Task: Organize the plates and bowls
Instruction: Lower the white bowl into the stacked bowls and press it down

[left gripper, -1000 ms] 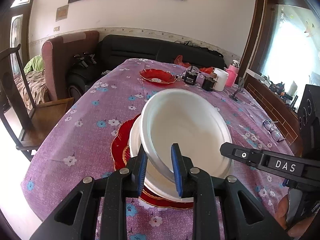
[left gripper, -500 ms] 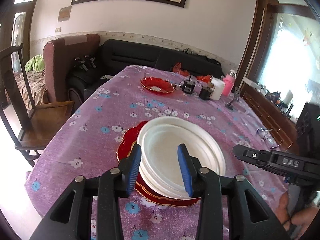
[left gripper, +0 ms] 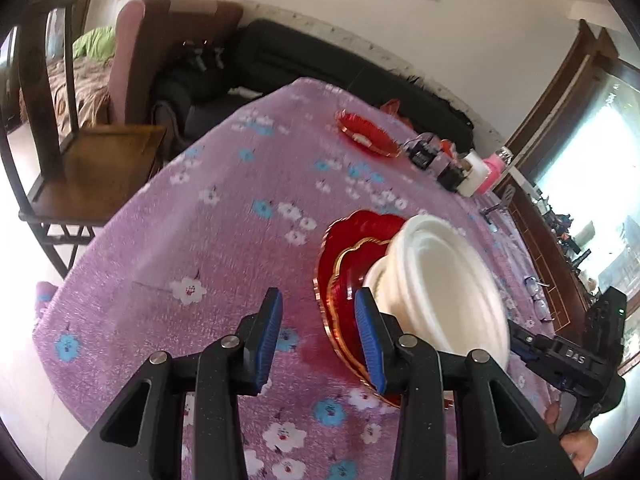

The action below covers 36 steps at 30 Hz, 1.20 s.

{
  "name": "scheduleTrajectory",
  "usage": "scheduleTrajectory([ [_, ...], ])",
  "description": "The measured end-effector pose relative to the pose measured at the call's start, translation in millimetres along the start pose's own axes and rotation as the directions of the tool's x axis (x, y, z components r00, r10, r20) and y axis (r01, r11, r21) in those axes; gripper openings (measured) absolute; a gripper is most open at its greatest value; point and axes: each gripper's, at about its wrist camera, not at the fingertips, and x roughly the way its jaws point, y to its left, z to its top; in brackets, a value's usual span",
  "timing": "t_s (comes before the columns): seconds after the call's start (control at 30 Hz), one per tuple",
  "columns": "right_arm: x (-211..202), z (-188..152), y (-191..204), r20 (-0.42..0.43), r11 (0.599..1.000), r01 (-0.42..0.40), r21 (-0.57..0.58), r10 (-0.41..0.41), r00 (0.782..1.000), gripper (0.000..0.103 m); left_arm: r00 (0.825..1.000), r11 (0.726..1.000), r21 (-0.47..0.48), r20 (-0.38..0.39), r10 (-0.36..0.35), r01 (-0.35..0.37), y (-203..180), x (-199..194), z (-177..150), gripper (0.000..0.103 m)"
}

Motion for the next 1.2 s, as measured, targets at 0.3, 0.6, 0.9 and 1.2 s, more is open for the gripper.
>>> scheduleTrajectory([
  [0.3, 17, -2, -6, -0.033, 1.000, 0.001, 0.013, 0.000, 0.999, 0.027, 0.999, 1.000, -0.004, -0.052, -0.004, 0.004, 2, 27, -1, 0.036],
  [0.6, 37, -2, -6, -0.051, 1.000, 0.014, -0.004, -0.014, 0.999, 0.023, 0.998, 1.000, 0.018, -0.065, 0.010, -0.009, -2, 51, -3, 0.013],
  [0.9, 44, 3, 3, -0.040, 0.998, 0.038, -0.052, -0.040, 0.998, 0.011, 0.999, 0.996, 0.073, -0.027, 0.045, -0.043, -13, 58, -1, 0.008],
  [1.2, 29, 6, -9, 0.001, 0.997, 0.057, -0.043, -0.057, 0.998, 0.010, 0.998, 0.995, 0.097, -0.055, 0.028, -0.023, -35, 66, -5, 0.008],
])
